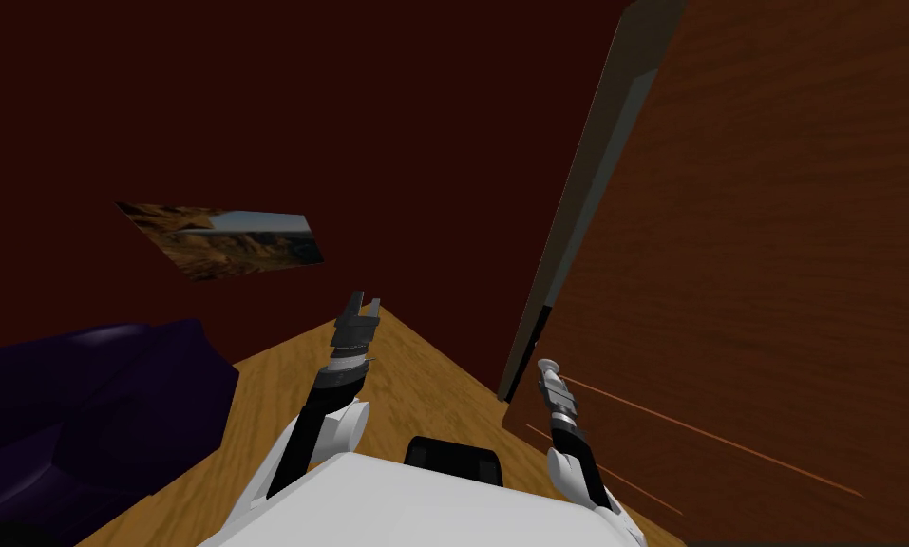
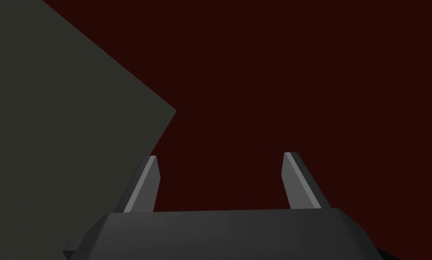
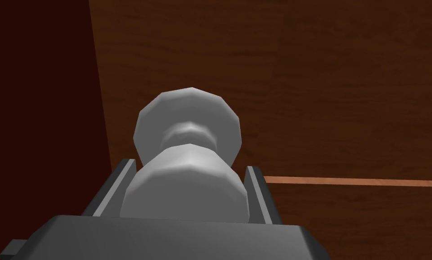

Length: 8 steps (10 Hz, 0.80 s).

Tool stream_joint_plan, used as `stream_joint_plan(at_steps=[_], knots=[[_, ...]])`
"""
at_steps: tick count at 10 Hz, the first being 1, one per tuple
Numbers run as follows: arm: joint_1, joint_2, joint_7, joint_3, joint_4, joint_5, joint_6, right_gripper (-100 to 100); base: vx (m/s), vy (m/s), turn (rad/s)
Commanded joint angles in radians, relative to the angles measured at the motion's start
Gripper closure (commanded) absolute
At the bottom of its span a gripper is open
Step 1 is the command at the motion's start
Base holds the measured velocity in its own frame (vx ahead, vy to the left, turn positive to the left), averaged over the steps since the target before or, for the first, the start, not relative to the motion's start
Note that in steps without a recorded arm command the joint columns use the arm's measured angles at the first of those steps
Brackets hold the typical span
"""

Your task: Pull the door open

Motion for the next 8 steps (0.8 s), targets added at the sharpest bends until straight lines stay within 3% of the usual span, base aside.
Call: stream_joint_plan(at_steps=[1, 2, 8], knots=[[-0.002, 0.003, 0.000, 0.002, -0.003, 0.001, -0.002, 100, 0.000, 0.000, 0.000], [0.009, -0.015, -0.026, 0.020, -0.005, 0.009, -0.006, 100, -0.163, -0.031, 0.134], [0.041, -0.070, -0.124, 0.095, -0.022, 0.045, -0.030, 100, -0.227, -0.035, 0.137]])
